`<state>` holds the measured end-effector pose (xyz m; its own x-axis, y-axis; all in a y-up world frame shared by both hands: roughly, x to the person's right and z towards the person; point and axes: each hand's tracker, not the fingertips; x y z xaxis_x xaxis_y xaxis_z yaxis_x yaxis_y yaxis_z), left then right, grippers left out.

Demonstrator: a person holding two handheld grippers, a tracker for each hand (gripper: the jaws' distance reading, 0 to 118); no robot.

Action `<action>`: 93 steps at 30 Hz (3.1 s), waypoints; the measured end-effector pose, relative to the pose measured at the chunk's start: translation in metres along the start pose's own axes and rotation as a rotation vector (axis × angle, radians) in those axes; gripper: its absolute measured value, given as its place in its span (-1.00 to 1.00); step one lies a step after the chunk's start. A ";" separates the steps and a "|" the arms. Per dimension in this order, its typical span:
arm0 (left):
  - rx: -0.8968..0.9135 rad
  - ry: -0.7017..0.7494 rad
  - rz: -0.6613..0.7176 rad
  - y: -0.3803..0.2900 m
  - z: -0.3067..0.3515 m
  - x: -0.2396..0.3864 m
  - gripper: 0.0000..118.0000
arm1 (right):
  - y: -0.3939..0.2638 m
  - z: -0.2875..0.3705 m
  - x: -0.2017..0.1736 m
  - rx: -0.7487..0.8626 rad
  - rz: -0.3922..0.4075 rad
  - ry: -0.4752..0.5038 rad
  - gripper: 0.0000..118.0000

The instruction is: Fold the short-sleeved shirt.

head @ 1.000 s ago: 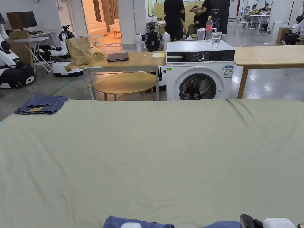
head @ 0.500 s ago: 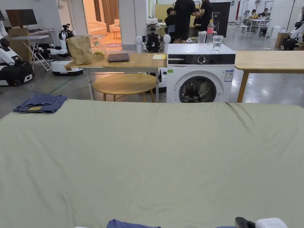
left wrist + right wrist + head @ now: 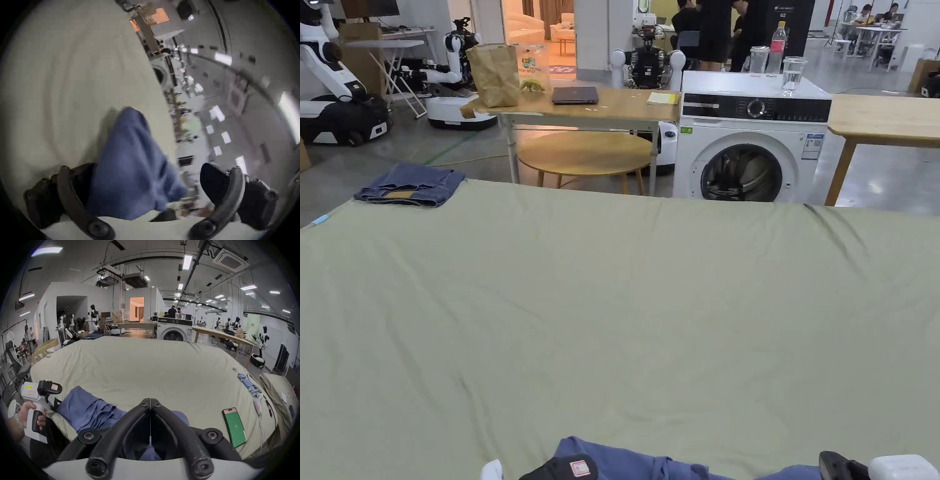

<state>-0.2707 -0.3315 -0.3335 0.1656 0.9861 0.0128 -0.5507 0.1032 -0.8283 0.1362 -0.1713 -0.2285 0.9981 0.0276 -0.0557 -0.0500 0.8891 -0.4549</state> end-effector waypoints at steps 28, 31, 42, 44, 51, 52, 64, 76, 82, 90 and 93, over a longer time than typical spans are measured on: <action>-0.297 0.906 -1.767 -0.215 -0.189 0.137 -0.73 | -0.008 0.017 0.037 -0.056 -0.087 -0.083 -1.00; -0.284 0.856 -1.561 -0.206 -0.189 0.132 -0.34 | -0.013 0.023 0.050 -0.052 -0.109 -0.090 -1.00; -0.088 0.519 -0.890 -0.119 -0.111 0.187 0.69 | -0.022 0.027 0.065 -0.042 -0.101 -0.052 -1.00; -0.200 0.554 -0.827 -0.124 -0.123 0.163 -0.11 | -0.024 0.026 0.065 -0.049 -0.113 -0.043 -1.00; -0.339 0.487 -0.738 -0.174 -0.164 0.118 -0.99 | -0.032 0.023 0.060 -0.080 -0.104 -0.029 -1.00; -0.341 0.495 -0.741 -0.177 -0.170 0.114 -0.99 | -0.031 0.022 0.059 -0.084 -0.103 -0.026 -1.00; -0.148 0.379 -0.618 -0.105 -0.048 0.143 1.00 | -0.054 -0.042 0.001 -0.231 -0.225 0.274 -1.00; -0.229 -0.019 -0.087 -0.076 -0.082 0.022 1.00 | -0.073 -0.053 0.004 -0.299 -0.185 0.182 -1.00; -0.202 0.152 -0.123 -0.067 -0.097 0.029 -0.56 | -0.060 -0.046 -0.007 -0.287 -0.154 0.164 -1.00; -0.138 0.334 -0.317 0.049 0.030 0.053 -0.56 | -0.026 -0.048 -0.047 -0.219 -0.113 0.204 -1.00; -0.105 0.474 -0.382 0.115 0.087 0.057 -0.56 | -0.021 -0.058 -0.068 -0.220 -0.100 0.227 -1.00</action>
<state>-0.3958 -0.2518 -0.3790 0.6939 0.7145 0.0890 -0.3012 0.4003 -0.8655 0.0674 -0.2179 -0.2667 0.9658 -0.1797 -0.1867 0.0163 0.7613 -0.6481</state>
